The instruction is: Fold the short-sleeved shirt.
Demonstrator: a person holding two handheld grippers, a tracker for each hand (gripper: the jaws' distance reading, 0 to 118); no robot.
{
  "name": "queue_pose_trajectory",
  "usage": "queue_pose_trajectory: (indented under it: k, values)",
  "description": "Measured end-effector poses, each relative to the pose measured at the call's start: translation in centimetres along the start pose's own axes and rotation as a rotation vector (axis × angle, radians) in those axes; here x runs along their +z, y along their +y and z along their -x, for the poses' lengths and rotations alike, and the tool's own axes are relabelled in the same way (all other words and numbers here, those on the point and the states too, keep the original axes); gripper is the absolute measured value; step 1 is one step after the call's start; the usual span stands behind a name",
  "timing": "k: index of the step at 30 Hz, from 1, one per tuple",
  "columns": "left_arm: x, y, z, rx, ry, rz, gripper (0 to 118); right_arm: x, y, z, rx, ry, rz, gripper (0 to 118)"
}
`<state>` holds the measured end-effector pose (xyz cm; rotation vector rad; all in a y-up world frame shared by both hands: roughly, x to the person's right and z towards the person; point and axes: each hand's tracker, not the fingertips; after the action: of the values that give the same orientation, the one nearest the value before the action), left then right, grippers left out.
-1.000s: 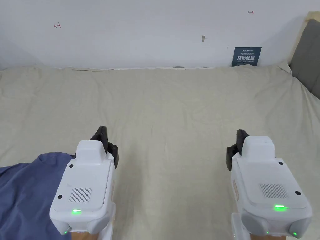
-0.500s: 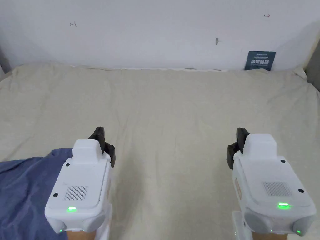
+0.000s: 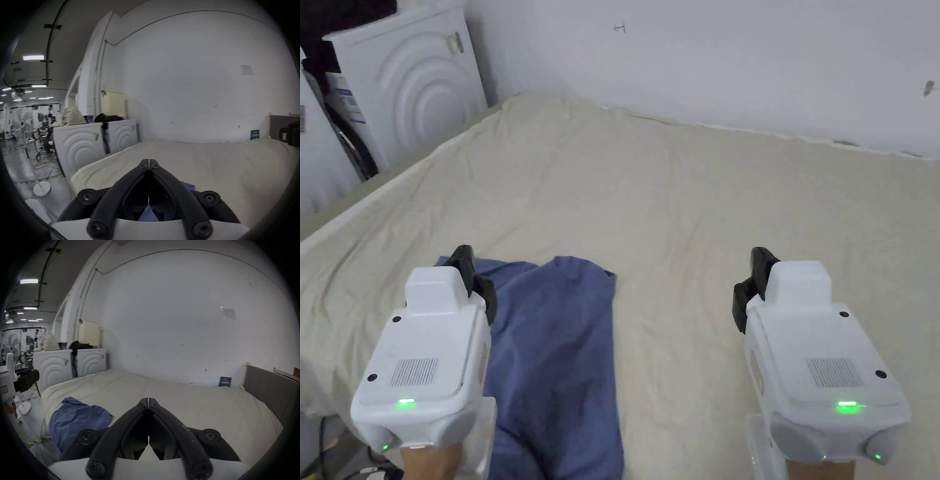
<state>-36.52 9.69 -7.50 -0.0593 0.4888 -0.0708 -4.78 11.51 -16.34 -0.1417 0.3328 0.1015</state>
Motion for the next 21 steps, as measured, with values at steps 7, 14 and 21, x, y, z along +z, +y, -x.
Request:
queue_pose_trajectory:
  k: [7, 14, 21]
  values:
    - [-0.2, -1.0, 6.3, 0.032, 0.106, 0.111, 0, -1.2, -0.3, 4.8, 0.024, 0.11, 0.014, 1]
    - [-3.5, -2.0, 7.1, 0.083, 0.023, 0.294, 0, -1.9, -0.4, 5.3, 0.03, 0.126, 0.027, 1]
    - [-10.1, -4.9, 3.7, 0.122, -0.128, 0.518, 30, -2.7, -1.2, 2.6, 0.053, 0.058, 0.061, 1]
